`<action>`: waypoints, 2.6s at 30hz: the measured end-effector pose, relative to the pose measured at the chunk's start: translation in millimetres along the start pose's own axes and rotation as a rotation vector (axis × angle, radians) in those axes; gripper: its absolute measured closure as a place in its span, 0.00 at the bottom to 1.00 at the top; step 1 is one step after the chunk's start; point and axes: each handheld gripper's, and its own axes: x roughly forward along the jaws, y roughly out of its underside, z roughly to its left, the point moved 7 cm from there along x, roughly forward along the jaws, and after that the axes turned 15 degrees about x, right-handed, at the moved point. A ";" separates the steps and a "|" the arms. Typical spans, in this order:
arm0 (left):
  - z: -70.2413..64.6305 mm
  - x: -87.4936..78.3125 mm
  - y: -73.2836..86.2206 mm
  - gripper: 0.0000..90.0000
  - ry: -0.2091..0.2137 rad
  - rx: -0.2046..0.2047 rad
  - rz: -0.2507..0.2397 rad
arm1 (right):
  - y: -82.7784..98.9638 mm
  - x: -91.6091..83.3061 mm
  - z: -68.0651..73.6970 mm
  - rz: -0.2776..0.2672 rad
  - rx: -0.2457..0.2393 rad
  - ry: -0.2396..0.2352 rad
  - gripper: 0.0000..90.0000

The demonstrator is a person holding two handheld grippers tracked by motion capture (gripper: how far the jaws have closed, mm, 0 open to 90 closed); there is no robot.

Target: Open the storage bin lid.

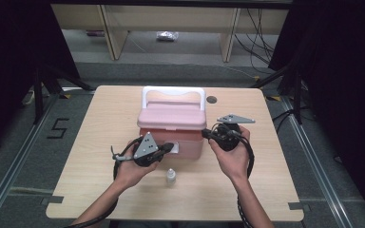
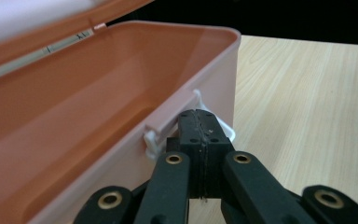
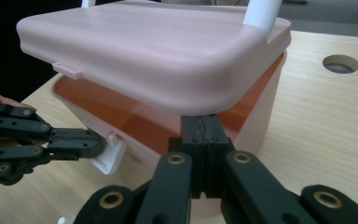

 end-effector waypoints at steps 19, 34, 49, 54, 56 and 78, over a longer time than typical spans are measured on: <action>-2.5 -0.1 4.3 1.00 -0.006 -0.076 -0.049 | -10.0 -2.0 6.5 -0.061 -0.005 -0.010 1.00; -2.8 -0.4 5.0 1.00 -0.007 -0.092 -0.053 | -19.3 -1.4 11.7 -0.128 -0.005 -0.014 1.00; -2.6 -0.4 4.9 1.00 -0.003 -0.094 -0.051 | -28.5 0.1 16.0 -0.174 -0.004 -0.001 1.00; -2.6 -0.6 5.1 0.99 -0.003 -0.093 -0.052 | -34.0 0.7 16.4 -0.201 -0.026 0.002 1.00; -2.6 -0.5 5.0 1.00 -0.003 -0.095 -0.052 | -36.0 0.6 16.8 -0.210 -0.021 0.004 1.00; -2.4 -0.6 5.1 0.99 -0.004 -0.102 -0.051 | -50.1 0.9 20.8 -0.248 -0.013 0.006 1.00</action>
